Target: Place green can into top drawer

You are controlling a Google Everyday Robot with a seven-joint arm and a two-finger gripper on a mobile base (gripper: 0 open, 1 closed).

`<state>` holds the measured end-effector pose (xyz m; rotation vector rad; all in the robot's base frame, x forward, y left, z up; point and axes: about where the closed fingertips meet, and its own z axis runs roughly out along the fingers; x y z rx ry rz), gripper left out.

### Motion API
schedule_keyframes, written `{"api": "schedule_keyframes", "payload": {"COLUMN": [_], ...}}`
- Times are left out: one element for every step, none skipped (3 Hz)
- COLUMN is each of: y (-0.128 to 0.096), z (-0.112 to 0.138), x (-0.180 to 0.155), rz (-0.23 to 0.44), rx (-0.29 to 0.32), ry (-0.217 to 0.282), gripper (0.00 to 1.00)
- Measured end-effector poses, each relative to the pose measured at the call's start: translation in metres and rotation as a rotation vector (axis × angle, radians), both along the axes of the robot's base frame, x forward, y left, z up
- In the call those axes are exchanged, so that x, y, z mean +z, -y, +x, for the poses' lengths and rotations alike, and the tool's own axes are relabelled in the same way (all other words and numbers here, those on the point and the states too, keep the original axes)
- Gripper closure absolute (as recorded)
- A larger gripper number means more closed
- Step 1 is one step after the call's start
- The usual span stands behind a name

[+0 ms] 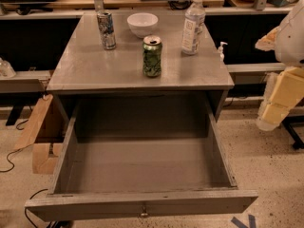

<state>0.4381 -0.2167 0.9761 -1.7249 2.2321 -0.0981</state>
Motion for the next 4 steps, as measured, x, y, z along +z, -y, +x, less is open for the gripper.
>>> {"api": "schedule_keyframes", "payload": {"y": [-0.002, -0.009, -0.047, -0.084], "z": [0.004, 0.024, 0.100, 0.150], "x": [0.002, 0.001, -0.008, -0.012], "rz": [0.009, 0.063, 0.316, 0.543], "rx": [0.002, 0.021, 0.074, 0.093], "ry": [0.016, 0.056, 0.175, 0.241], "gripper": [0.00, 0.00, 0.00, 0.00]}}
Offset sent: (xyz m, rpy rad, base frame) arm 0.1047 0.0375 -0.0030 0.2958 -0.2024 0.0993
